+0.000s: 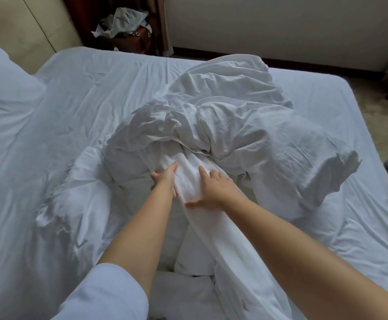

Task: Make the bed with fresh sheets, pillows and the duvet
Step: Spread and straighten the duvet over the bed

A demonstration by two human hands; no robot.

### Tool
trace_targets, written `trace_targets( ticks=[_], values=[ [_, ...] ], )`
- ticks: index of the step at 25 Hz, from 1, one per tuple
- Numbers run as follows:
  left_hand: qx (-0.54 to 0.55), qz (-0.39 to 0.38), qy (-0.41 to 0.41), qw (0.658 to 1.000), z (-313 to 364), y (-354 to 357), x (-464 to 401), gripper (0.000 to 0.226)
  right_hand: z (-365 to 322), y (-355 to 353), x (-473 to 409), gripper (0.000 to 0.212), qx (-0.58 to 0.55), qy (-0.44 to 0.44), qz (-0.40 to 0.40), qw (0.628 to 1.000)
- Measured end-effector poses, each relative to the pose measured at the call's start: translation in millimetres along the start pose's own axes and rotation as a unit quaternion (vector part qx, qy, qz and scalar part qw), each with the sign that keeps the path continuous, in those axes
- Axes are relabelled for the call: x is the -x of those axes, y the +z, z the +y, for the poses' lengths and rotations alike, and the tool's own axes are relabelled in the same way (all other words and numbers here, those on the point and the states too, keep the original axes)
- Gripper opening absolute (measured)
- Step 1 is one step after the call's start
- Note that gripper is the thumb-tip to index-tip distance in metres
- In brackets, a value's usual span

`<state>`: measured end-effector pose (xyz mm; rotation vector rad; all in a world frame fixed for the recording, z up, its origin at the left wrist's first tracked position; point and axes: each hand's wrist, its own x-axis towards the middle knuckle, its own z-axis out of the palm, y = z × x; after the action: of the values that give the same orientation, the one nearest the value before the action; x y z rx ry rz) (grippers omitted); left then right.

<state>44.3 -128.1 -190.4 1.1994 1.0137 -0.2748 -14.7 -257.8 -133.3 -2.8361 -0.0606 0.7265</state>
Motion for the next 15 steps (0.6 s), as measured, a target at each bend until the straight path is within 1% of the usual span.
trace_targets(
  ticks=[1, 2, 3, 5, 6, 7, 8, 11, 15],
  values=[
    [-0.020, 0.000, -0.013, 1.000, 0.4, 1.7, -3.3, 0.092, -2.2, 2.5, -5.1, 0.110, 0.005, -0.002, 0.001, 1.000],
    [-0.038, -0.007, -0.030, 0.999, -1.7, 4.1, -7.3, 0.095, -3.4, 4.2, -8.7, 0.105, 0.006, 0.001, 0.002, 1.000],
    [-0.054, -0.021, -0.041, 0.997, -3.5, 6.3, -7.5, 0.092, -2.8, 5.2, -11.4, 0.096, 0.008, 0.004, 0.007, 1.000],
    [-0.086, -0.041, -0.040, 0.995, -5.2, 12.4, -5.9, 0.076, 1.6, 4.7, -13.5, 0.063, 0.015, -0.003, 0.044, 0.999],
    [-0.098, -0.034, -0.026, 0.994, -6.1, 15.3, -5.0, 0.071, 3.5, 1.8, -11.5, 0.047, 0.017, -0.006, 0.060, 0.998],
    [-0.115, -0.028, -0.012, 0.993, -6.4, 18.8, 0.6, 0.067, 5.4, -2.4, -8.8, 0.036, 0.016, -0.010, 0.069, 0.997],
    [-0.129, -0.026, 0.004, 0.991, -5.2, 22.5, 9.3, 0.064, 7.7, -6.0, -5.6, 0.032, 0.016, -0.018, 0.075, 0.997],
    [-0.165, -0.029, 0.064, 0.984, -2.7, 35.5, 42.8, 0.058, 18.3, -14.9, 9.8, 0.032, 0.010, -0.041, 0.095, 0.995],
    [-0.236, -0.040, 0.114, 0.964, -17.6, 58.8, 110.0, 0.065, 59.2, -26.5, 47.9, 0.029, -0.003, -0.047, 0.095, 0.994]
  ],
)
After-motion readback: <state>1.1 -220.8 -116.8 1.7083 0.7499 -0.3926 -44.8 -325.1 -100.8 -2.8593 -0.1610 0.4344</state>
